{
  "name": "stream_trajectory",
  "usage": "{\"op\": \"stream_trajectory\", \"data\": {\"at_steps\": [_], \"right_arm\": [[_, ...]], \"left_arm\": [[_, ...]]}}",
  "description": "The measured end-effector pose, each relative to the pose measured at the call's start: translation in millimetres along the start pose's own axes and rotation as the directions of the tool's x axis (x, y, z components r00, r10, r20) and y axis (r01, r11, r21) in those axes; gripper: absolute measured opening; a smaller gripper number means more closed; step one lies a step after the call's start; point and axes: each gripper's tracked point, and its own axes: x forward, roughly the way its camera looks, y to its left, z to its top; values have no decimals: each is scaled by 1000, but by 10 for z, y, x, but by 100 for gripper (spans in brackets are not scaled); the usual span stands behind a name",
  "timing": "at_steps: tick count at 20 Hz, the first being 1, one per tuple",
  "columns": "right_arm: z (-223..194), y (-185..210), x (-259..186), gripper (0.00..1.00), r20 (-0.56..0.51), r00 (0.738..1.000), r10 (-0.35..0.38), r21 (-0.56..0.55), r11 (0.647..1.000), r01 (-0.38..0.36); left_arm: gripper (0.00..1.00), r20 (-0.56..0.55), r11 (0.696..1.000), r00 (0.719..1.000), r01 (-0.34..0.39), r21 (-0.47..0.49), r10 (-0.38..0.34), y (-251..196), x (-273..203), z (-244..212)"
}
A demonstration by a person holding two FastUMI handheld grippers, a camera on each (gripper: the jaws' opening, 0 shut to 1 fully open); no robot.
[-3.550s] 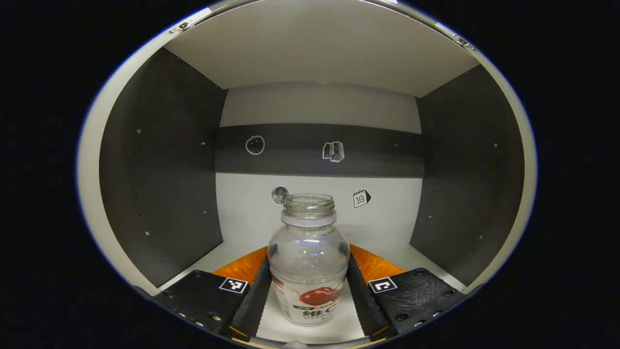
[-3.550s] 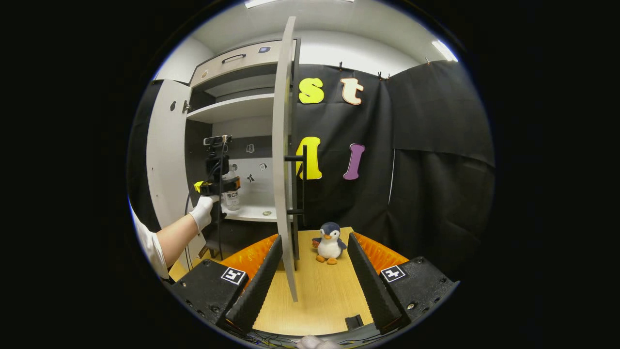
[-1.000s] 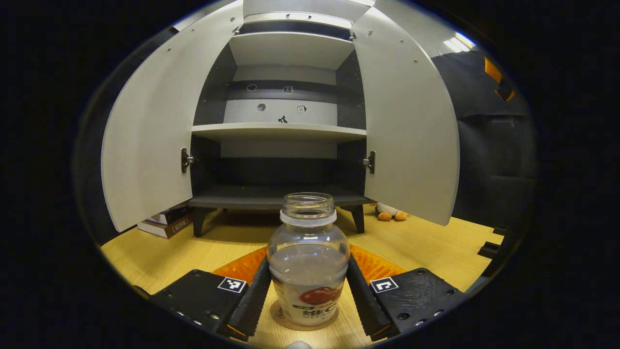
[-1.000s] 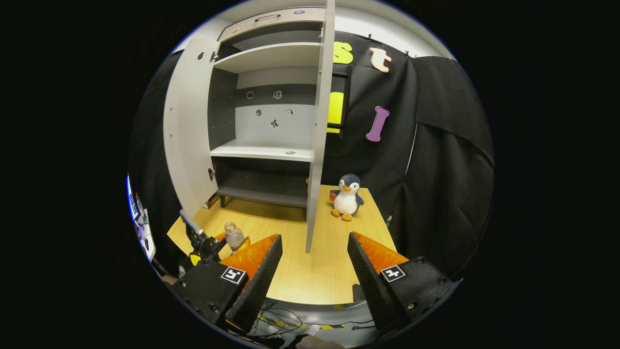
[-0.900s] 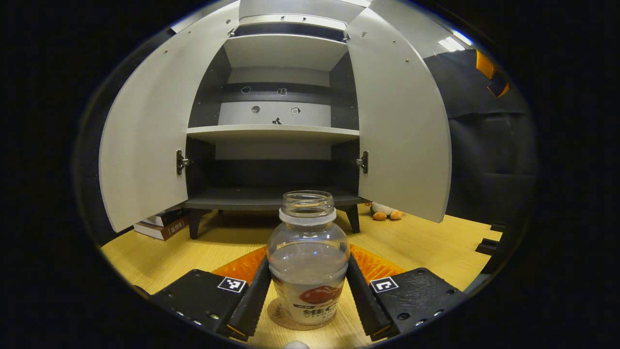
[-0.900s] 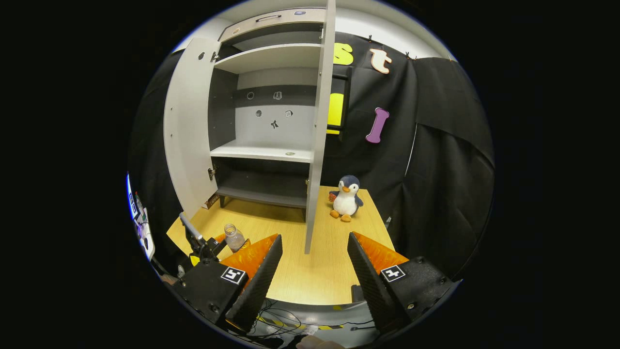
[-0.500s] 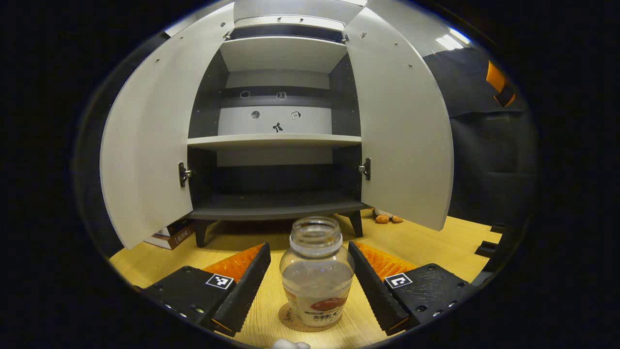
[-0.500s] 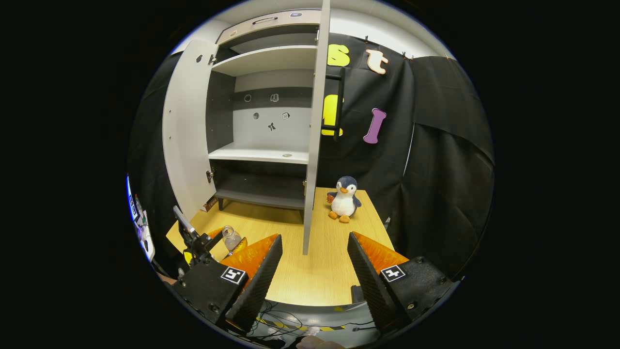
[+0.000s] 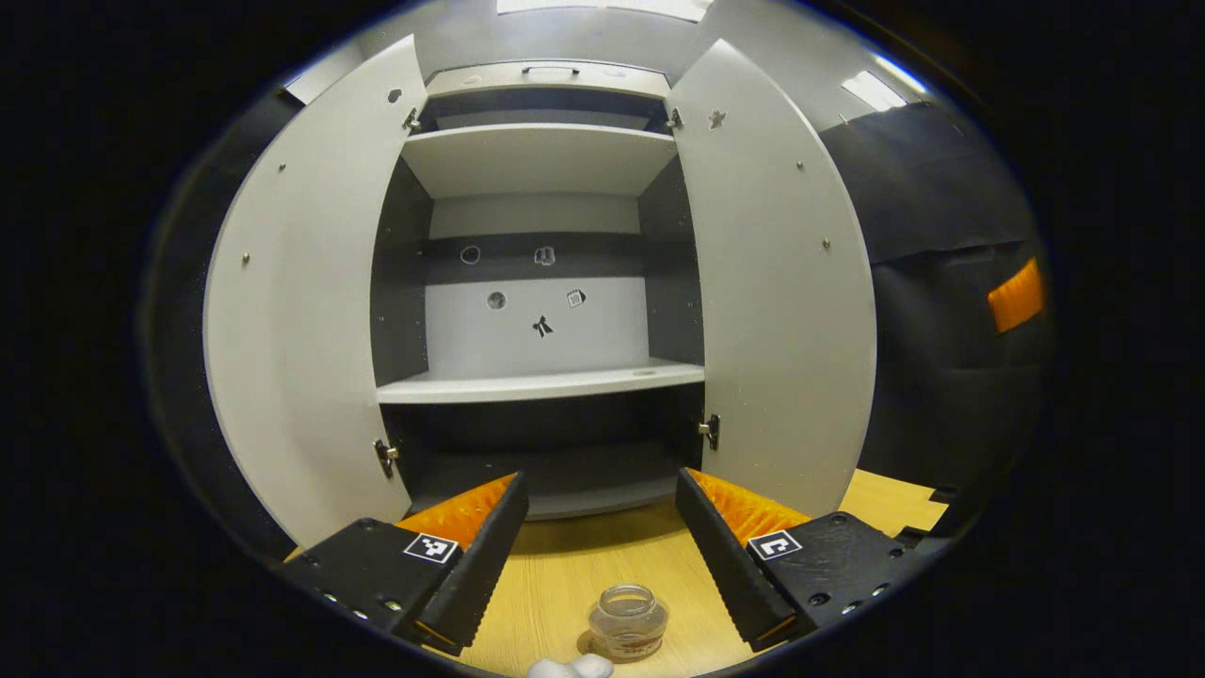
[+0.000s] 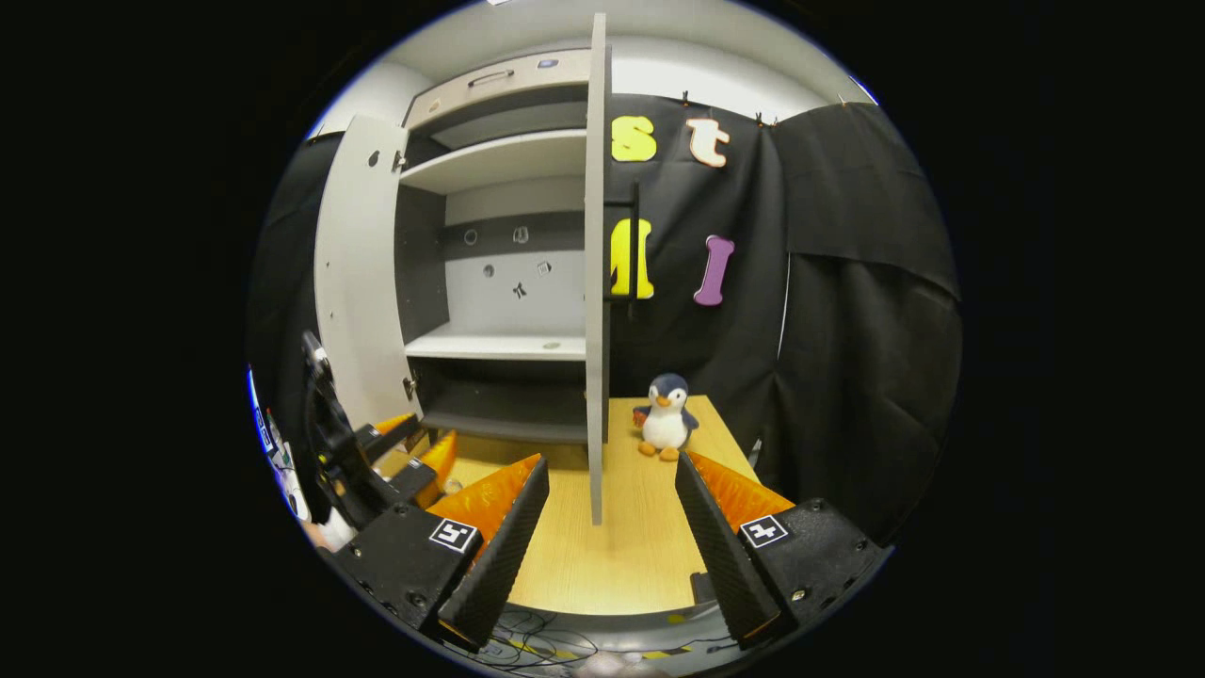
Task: Grasp the bottle in the cabinet with the left hand and place it on the coaster, then close the right door with the right hand and the left door with the left hand.
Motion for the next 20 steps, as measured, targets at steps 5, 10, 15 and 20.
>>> {"op": "stream_trajectory", "data": {"at_steps": [5,10,15,20], "right_arm": [[262,-16,-7,84,88,996,11,26,1000,-13],[416,-109,104,83,135,991,0,50,999,-7],[585,-422,264,83,164,985,-56,59,997,47],[896,-864,432,83,207,970,-130,61,991,120]], "left_arm": [[96,9,993,998,-64,-102,65,398,-327,692],[96,8,979,985,-173,-105,175,903,-871,1019],[95,-23,966,973,-231,-113,230,1058,-1402,997],[95,-35,963,966,-260,-78,258,1014,-1592,1008]]}}
